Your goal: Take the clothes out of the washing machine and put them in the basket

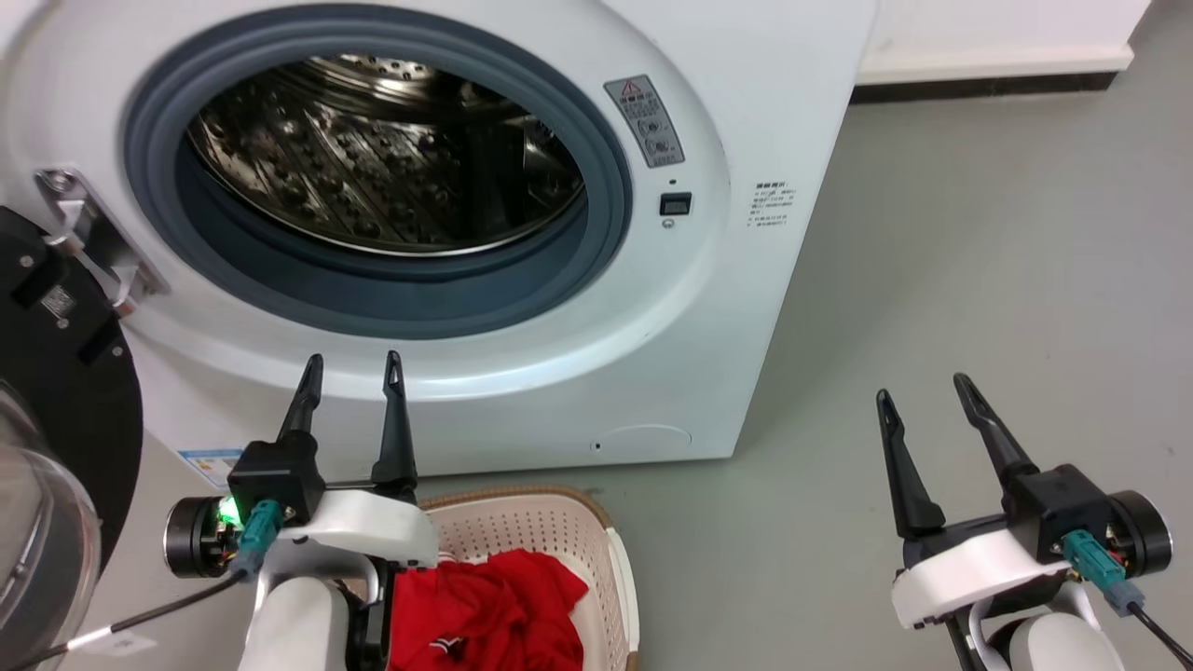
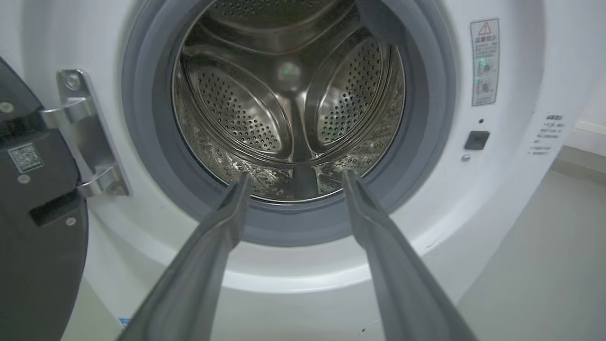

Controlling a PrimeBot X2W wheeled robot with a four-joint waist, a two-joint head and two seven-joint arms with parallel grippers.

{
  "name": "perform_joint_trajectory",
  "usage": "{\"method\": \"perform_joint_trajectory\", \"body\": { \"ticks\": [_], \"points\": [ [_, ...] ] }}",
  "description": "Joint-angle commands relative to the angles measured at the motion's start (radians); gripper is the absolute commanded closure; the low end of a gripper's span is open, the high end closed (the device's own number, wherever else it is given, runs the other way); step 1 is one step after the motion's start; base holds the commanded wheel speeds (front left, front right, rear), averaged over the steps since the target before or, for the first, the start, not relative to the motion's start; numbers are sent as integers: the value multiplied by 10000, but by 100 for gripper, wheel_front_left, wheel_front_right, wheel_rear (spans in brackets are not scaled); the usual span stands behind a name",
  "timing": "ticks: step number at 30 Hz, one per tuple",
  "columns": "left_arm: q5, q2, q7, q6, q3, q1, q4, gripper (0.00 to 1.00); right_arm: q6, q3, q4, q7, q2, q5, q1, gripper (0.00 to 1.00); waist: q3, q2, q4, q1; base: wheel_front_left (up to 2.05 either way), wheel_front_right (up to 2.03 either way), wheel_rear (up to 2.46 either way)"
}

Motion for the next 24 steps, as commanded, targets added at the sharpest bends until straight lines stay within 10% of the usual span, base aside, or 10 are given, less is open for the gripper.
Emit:
{"method": "perform_joint_trajectory", "body": {
  "ticks": [1, 24],
  "points": [
    [162, -10, -21, 43, -72, 292, -373, 0, -7, -4, -113, 47, -11, -62, 184, 0, -324, -1, 47, 2, 0, 0, 0],
    [511, 65, -23, 113, -366, 1875, -1169, 0, -7, 286, -613, 445, -11, 62, 1093, 0, -1268, -1, 335, 2, 0, 0, 0]
  ]
}}
